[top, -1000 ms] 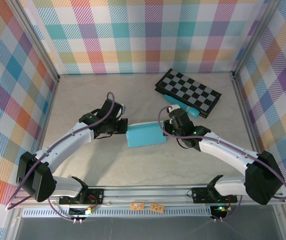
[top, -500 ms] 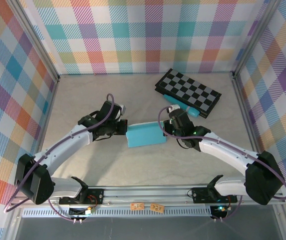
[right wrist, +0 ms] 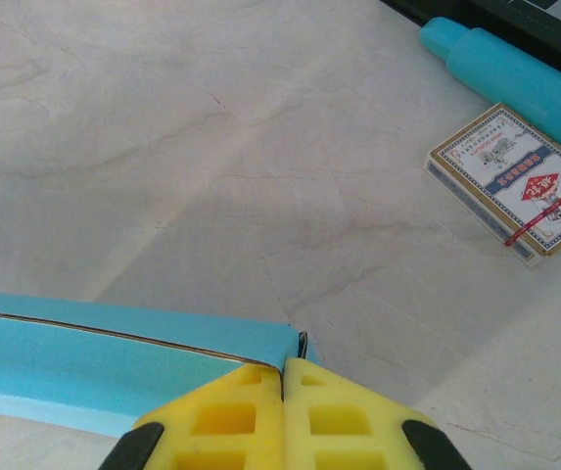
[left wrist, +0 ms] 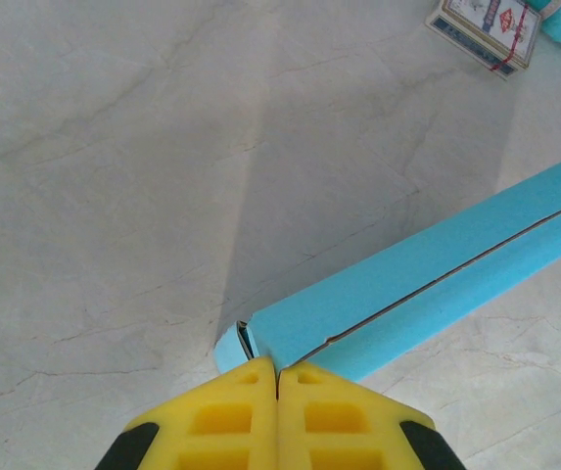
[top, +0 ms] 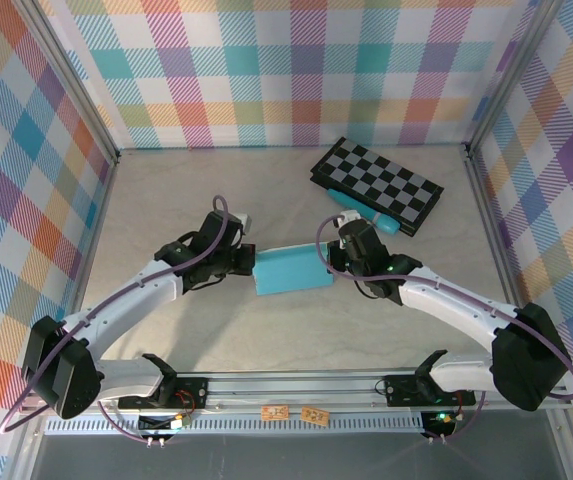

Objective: Fold the paper box

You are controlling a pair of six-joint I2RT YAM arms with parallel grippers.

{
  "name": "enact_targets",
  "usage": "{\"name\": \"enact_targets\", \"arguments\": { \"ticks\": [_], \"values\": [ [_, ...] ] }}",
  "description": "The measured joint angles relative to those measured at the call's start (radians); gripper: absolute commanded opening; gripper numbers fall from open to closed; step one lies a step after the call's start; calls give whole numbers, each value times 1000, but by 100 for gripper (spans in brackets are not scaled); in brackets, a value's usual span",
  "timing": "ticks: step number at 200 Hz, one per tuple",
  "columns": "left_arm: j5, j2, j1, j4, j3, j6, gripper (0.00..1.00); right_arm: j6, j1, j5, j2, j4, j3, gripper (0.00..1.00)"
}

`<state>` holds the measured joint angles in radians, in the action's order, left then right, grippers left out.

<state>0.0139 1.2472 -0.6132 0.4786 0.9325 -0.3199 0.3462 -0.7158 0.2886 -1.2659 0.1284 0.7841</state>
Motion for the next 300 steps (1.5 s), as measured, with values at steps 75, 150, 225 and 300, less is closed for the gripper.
{"name": "enact_targets", "arguments": {
  "ticks": [75, 150, 225, 300],
  "values": [
    [-23, -1, -7, 26, 9, 41, 0, -18, -5, -1, 0, -3, -1, 0],
    [-24, -15, -11, -16, -26, 26, 0, -22, -5, 0, 0, -3, -1, 0],
    [-44, -50, -29, -79, -82, -32, 0, -22, -5, 0, 0, -3, -1, 0],
    [-133, -90, -87, -174, -170, -71, 0, -19, -6, -2, 13, 13, -3, 0]
  ]
}}
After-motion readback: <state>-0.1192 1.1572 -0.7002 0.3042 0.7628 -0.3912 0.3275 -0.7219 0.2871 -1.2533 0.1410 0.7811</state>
